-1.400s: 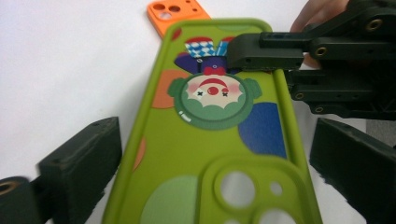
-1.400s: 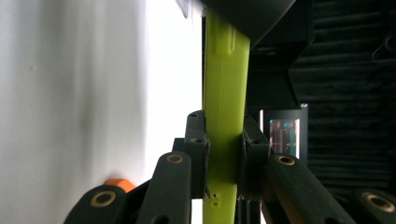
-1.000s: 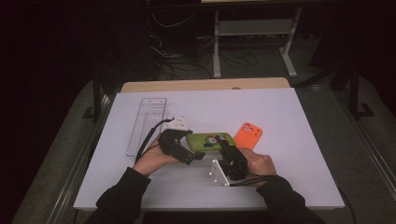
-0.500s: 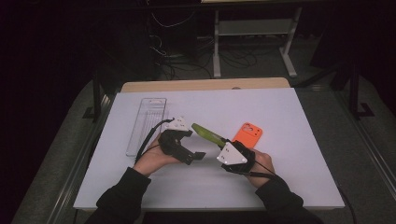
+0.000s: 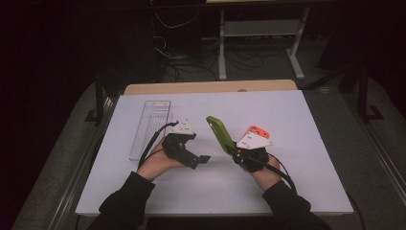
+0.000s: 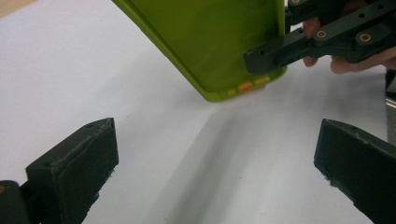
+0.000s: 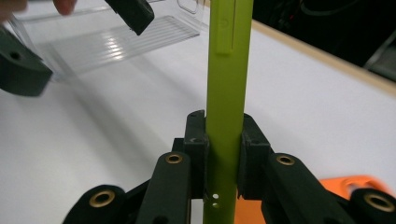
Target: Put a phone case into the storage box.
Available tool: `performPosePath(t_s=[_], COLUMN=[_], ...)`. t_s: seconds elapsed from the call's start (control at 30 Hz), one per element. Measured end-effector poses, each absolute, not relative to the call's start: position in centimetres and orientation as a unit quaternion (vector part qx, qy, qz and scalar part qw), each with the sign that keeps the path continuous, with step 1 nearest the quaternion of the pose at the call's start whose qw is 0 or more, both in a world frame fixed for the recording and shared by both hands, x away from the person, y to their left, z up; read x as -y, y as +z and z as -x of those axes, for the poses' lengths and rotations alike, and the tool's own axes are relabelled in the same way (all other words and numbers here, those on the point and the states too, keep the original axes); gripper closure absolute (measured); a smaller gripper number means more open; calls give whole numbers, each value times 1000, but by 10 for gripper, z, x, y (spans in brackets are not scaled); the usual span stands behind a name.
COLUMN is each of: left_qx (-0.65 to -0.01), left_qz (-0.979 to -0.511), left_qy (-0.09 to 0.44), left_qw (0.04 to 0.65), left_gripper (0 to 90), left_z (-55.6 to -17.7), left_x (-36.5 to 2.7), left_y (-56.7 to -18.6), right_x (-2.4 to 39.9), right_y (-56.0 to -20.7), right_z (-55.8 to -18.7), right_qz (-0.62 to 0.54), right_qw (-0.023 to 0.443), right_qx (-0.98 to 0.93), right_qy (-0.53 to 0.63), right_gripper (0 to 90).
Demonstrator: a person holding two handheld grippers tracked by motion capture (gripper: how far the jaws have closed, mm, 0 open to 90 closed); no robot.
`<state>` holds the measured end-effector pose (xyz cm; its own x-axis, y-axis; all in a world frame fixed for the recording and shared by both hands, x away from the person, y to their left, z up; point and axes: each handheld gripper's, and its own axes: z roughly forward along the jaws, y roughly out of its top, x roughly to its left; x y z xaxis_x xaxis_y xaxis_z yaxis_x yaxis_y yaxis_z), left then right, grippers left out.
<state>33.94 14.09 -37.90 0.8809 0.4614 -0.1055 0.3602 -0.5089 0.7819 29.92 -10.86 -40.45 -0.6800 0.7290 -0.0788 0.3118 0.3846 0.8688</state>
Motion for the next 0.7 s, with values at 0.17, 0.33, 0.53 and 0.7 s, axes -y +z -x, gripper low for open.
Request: performPosePath(t_s=[0.17,0.33,0.53,0.7], left_qx=[-239,-251,-272,-283], left_qz=[-863,-854,-834,-824], left_qy=[68,71,73,65], left_qw=[439,450,475,487], left_gripper=[0,0,0,0], left_z=[-341,-341,-342,-343], left_x=[-142,-142,-144,-146], left_y=[-378,-377,-376,-376], right_x=[112,111,105,96], right_y=[-406,-408,-410,-410], right_z=[-304,-305,-302,-298], right_qz=[-360,-387,-393,-385], right_qw=[168,132,122,120], right_qx=[-784,-765,-759,-762], right_qy=[477,498,504,507], right_gripper=[757,757,757,757])
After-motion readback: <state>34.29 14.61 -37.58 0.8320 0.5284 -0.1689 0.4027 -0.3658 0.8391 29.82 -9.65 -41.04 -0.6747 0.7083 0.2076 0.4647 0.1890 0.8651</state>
